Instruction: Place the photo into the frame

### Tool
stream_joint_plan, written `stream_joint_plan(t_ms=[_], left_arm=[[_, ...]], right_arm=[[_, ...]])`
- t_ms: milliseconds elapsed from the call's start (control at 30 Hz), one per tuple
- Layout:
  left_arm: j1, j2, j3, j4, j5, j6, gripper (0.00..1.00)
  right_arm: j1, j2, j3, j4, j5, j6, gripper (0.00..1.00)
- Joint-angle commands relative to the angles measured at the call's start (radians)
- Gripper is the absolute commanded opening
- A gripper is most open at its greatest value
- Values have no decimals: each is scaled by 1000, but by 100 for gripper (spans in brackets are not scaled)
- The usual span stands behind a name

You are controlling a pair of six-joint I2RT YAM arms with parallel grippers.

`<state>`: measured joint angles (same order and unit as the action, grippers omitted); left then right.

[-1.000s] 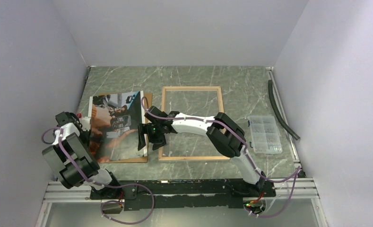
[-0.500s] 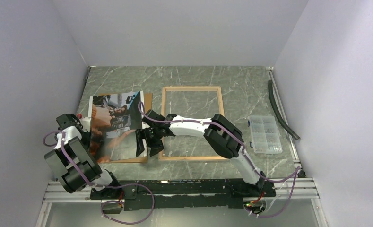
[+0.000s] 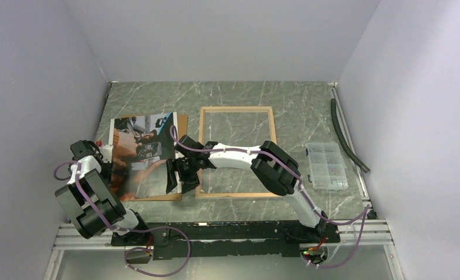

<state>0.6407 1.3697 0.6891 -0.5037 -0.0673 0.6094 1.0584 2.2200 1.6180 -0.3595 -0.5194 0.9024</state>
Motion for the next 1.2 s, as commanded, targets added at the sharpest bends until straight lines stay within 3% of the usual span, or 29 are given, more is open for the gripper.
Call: stream_joint_plan(t_ms=[0,400,633,967,1167], left_arm=[[-4,5,-31,15,32,7,39],[-4,0,-30,16,29,16,38],[-4,-9,-24,5,33,18,37],[-3,-8,-11,-8,43,20,36],[-4,-9,-11,-9,44,23,35]], right_arm=[[0,-9,30,32,-18,16,71],[-2,-48,61,31,-21,22,67],[-24,-41,-14,48,10,42,70],[-49,-149,-251,348,23,139,60],[-48,-167,-233,346,20,138,59]])
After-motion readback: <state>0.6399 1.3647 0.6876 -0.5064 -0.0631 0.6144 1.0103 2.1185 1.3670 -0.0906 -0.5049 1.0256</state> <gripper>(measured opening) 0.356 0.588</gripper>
